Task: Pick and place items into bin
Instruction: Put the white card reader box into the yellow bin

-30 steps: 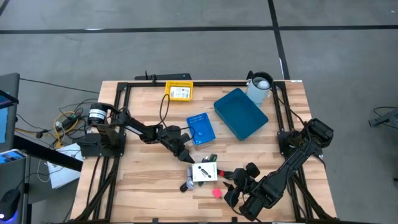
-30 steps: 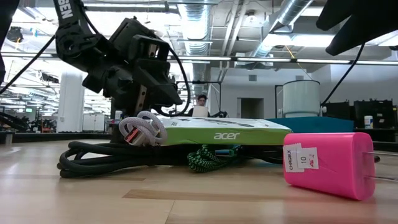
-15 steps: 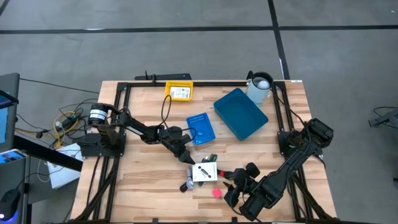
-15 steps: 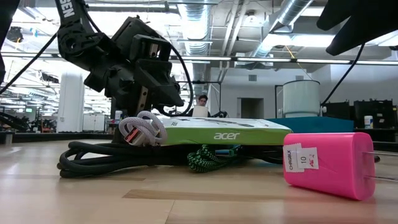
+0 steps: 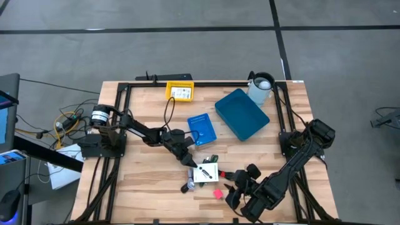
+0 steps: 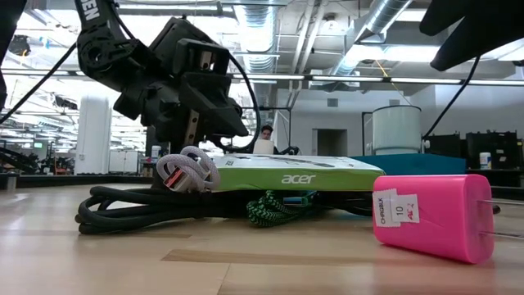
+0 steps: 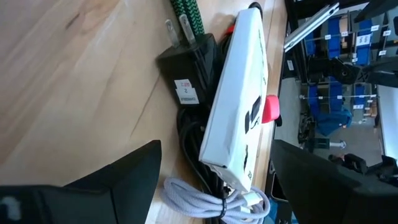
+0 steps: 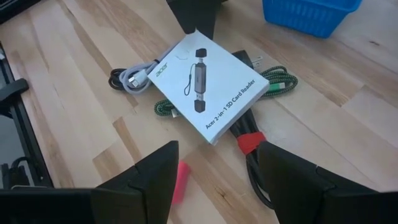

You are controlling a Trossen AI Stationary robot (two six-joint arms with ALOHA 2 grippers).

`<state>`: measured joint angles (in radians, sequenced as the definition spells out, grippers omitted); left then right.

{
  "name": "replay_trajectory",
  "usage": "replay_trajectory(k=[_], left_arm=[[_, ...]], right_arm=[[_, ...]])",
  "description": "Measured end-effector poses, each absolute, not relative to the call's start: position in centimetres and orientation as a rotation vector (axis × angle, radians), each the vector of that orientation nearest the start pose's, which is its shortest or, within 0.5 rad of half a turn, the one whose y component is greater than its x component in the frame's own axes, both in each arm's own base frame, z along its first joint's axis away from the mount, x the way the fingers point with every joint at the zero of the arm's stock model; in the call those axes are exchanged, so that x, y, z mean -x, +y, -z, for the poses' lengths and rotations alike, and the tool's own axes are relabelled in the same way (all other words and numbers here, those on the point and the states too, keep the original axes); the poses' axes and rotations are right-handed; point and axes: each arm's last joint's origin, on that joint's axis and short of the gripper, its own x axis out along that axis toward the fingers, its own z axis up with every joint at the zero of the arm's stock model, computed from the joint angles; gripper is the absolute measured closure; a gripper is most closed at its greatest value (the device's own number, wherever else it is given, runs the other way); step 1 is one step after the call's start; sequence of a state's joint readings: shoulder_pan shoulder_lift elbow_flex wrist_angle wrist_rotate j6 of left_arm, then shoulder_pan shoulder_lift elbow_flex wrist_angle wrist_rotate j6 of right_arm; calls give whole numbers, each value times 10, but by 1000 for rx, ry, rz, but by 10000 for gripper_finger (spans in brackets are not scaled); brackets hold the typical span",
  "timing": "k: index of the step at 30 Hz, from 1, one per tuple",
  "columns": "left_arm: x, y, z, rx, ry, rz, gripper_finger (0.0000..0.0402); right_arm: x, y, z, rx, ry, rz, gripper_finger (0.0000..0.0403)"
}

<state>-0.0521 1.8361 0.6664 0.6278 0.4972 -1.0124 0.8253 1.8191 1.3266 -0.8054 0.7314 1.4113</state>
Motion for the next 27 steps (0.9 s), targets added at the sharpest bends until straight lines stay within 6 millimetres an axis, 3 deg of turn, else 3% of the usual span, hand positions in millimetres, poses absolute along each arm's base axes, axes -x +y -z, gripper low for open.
replay_trajectory(k=[27], left_arm=[[-321,-46,-110,1049,760,217,109]], right_arm=[[-251,254,-211,-422,729,484,189]])
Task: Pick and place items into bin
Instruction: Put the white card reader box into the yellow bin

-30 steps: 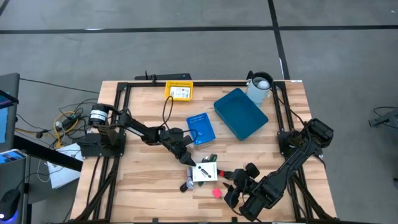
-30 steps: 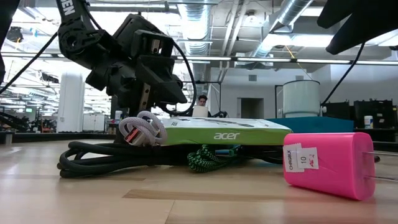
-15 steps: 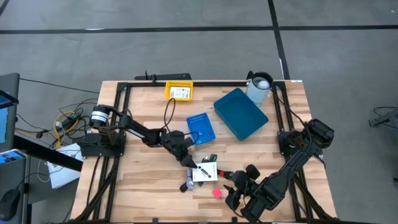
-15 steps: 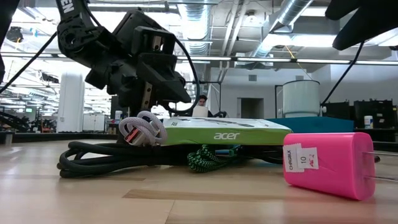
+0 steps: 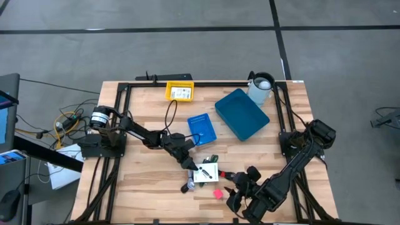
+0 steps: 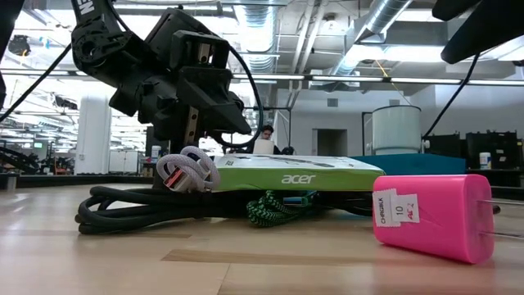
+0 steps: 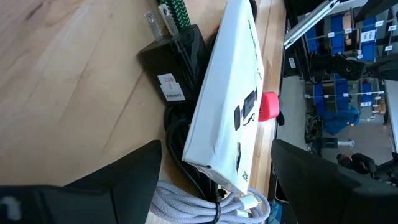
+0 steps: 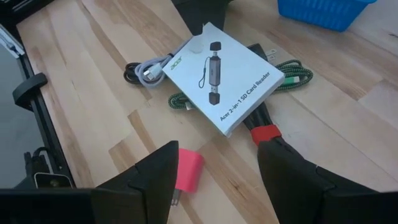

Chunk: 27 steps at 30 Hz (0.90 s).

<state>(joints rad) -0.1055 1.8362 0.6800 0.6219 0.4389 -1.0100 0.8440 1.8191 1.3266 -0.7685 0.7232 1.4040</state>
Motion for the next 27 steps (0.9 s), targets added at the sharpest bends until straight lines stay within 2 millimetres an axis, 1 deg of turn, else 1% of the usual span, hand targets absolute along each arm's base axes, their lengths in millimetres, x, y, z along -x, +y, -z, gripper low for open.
replay_trajectory(k=[9,17,27], left_arm=[[-321,-46,-110,1048,758,210,109],[-327,-47,-113,1025,806,200,109],[-328,-47,-114,1021,794,201,109]], right_arm=[[-251,254,-211,-422,733,482,189],[-251,254,-211,-425,741,479,189],[-251,254,-211,-413,745,466,189]])
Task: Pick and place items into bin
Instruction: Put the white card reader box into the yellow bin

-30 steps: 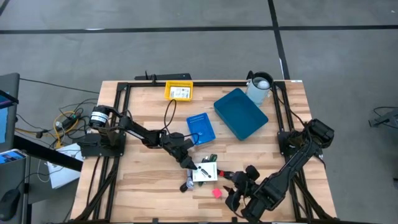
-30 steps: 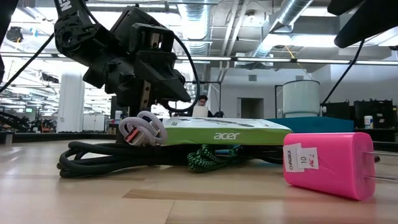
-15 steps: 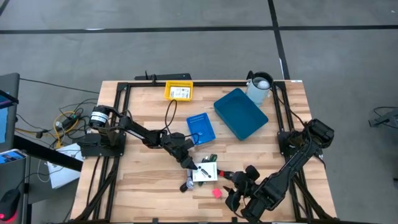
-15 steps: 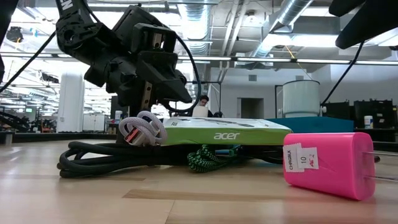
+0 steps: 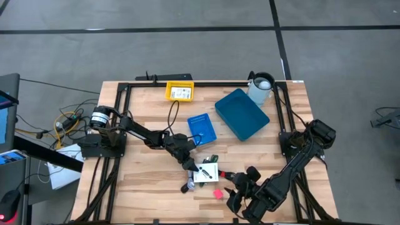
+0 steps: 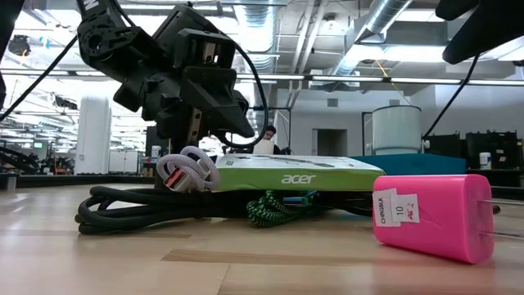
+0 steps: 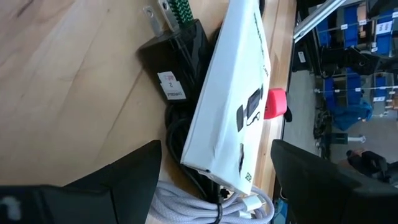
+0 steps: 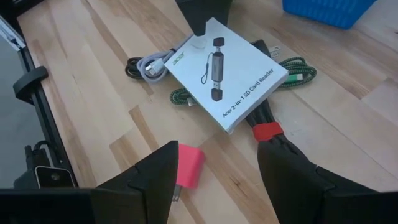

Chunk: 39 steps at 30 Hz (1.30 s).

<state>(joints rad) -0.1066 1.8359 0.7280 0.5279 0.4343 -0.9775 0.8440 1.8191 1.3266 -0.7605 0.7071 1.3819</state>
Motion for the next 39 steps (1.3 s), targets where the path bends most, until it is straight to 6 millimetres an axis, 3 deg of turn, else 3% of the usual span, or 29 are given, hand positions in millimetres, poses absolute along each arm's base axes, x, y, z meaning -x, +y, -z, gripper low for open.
replay_trajectory(k=[10,20,39], left_arm=[[-348,-50,-98,1103,821,311,109],[-350,-45,-96,1124,824,311,115],[-349,-45,-97,1121,827,355,290]], right_arm=[[-252,256,-212,-432,745,456,189],[-248,259,-211,-436,763,443,189],[-248,259,-211,-432,762,443,189]])
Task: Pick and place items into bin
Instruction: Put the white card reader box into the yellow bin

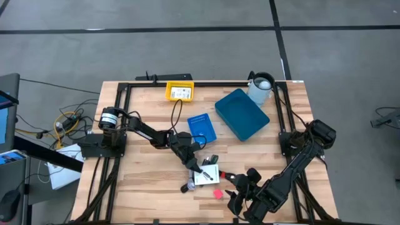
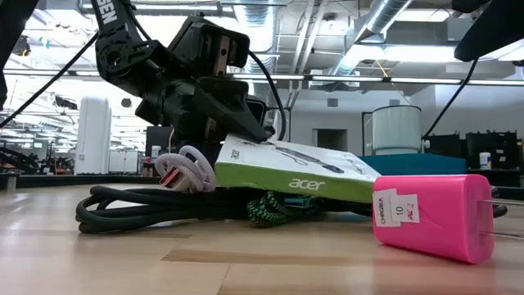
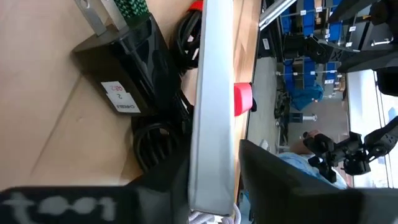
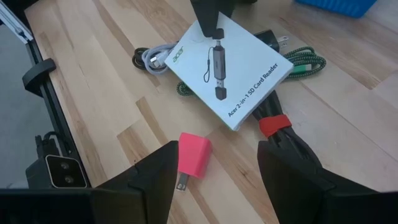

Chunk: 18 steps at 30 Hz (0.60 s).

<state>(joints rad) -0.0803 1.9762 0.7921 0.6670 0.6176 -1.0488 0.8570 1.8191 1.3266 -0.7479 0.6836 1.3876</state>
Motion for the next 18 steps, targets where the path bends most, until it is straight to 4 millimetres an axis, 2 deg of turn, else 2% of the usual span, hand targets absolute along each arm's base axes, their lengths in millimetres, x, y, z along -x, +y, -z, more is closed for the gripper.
replay_trajectory(k=[8,18], left_arm=[[-349,-42,-97,1112,824,391,337],[-350,-38,-99,1114,807,426,343]], right_arm=[[-248,259,-211,-431,760,443,189],[-249,259,-211,-431,761,444,189]])
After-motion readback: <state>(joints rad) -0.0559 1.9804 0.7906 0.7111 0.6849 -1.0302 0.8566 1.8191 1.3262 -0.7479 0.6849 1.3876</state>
